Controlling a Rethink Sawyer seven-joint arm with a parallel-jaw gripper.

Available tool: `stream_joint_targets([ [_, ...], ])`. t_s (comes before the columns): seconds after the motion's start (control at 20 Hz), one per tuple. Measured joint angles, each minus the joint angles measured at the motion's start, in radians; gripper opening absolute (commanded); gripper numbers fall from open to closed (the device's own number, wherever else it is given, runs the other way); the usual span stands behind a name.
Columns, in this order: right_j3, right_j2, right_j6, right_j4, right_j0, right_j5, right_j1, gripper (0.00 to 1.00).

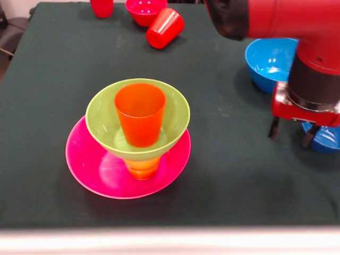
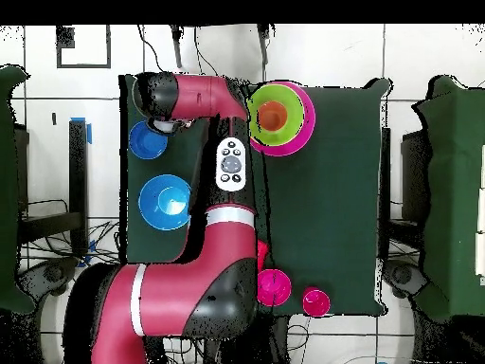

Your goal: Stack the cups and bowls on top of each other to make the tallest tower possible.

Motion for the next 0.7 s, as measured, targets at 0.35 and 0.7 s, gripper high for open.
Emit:
stream_joint_targets([
  [0.35,0.056,-0.005,0.0,0.0,-0.062,0.0,-0.072,1.0],
  [0.7,0.106,-0.006,0.0,0.0,-0.103,0.0,-0.13,1.0],
])
